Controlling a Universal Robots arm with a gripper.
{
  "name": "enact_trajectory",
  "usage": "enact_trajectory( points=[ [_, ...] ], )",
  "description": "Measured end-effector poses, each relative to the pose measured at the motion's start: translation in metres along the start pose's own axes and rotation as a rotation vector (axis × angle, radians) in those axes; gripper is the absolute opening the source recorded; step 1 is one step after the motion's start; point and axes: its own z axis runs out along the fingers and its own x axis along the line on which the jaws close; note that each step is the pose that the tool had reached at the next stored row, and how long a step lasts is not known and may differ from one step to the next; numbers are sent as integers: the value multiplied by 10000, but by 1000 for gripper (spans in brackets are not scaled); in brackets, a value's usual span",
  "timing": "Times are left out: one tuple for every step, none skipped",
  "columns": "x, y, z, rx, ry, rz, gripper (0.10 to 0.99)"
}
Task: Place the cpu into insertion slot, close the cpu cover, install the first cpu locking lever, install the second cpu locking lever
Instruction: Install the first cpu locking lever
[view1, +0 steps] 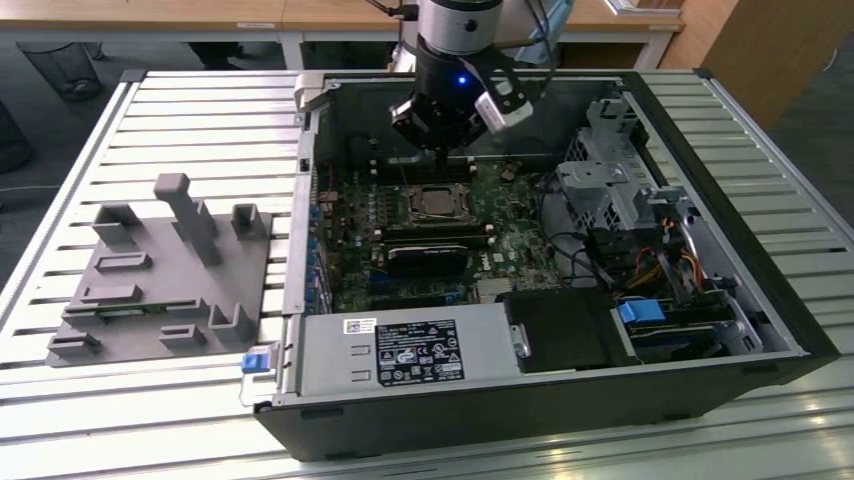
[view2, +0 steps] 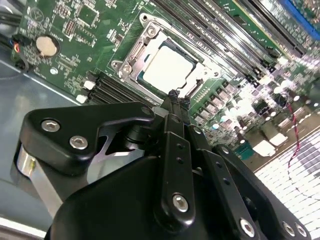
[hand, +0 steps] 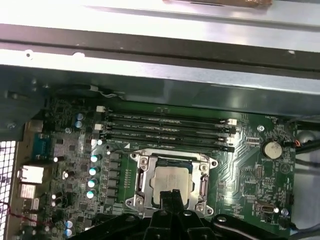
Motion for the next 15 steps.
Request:
enact_trajectory(
  points=[
    [0, 0, 0, 1, 9, -141, 106],
    [0, 0, 0, 2, 17, -273, 106],
    [0, 0, 0, 2, 24, -378, 106],
    [0, 0, 0, 1, 27, -440, 106],
    [1, -1, 1, -2, 27, -463, 106],
    [2, -1, 1, -2, 29, -472, 106],
    [4, -2, 1, -2, 29, -476, 106],
    [9, -2, 0, -1, 28, -478, 106],
    [22, -1, 0, -1, 22, -481, 106],
    [39, 1, 0, 2, 11, -482, 106],
    [68, 3, 1, 4, -6, -480, 106],
    [97, 6, 2, 5, -21, -472, 106],
    [117, 9, 3, 3, -30, -454, 106],
    [135, 12, 5, 4, -41, -425, 106],
    [146, 14, 6, 6, -48, -359, 106]
  ],
)
